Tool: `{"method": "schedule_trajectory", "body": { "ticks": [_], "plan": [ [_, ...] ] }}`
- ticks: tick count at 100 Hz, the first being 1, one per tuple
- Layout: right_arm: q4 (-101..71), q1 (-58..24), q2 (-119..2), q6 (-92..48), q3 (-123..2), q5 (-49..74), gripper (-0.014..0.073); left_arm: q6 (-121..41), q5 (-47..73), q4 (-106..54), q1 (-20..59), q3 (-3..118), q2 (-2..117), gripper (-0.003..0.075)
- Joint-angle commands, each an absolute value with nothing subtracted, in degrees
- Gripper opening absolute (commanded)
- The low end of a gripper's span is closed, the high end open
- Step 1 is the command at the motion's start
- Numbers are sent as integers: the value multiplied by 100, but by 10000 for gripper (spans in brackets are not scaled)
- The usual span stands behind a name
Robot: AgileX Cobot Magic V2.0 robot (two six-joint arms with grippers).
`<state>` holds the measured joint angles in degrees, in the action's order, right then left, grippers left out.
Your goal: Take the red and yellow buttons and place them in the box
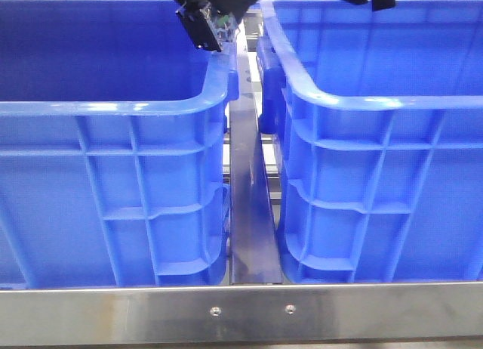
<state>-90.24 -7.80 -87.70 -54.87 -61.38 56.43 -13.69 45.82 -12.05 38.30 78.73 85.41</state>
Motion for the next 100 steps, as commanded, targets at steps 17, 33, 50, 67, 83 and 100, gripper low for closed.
{"method": "schedule_trajectory", "body": {
  "ticks": [17, 33, 50, 67, 83, 100],
  "plan": [
    [-9321, -815, -8737, -5506, -6327, 5735, 620, -1361, 4161, -1315, 3874, 8030, 8297, 69],
    [-9321, -815, -8900, -5506, -6327, 6045, 619, -1361, 4131, -1315, 3874, 8030, 8297, 69],
    [-9321, -815, -8921, -5506, -6327, 6136, 619, -1361, 4131, -1315, 3874, 8030, 8297, 69],
    [-9321, -815, -8921, -5506, -6327, 6373, 536, -1361, 4131, -1315, 3874, 8030, 8297, 69],
    [-9321, -815, -8927, -5527, -6327, 6416, 283, -1361, 4131, -1315, 3874, 8030, 8297, 69],
    [-9321, -815, -8927, -5602, -6327, 6362, 213, -1513, 4117, -1315, 3874, 8030, 8297, 106]
  ]
}}
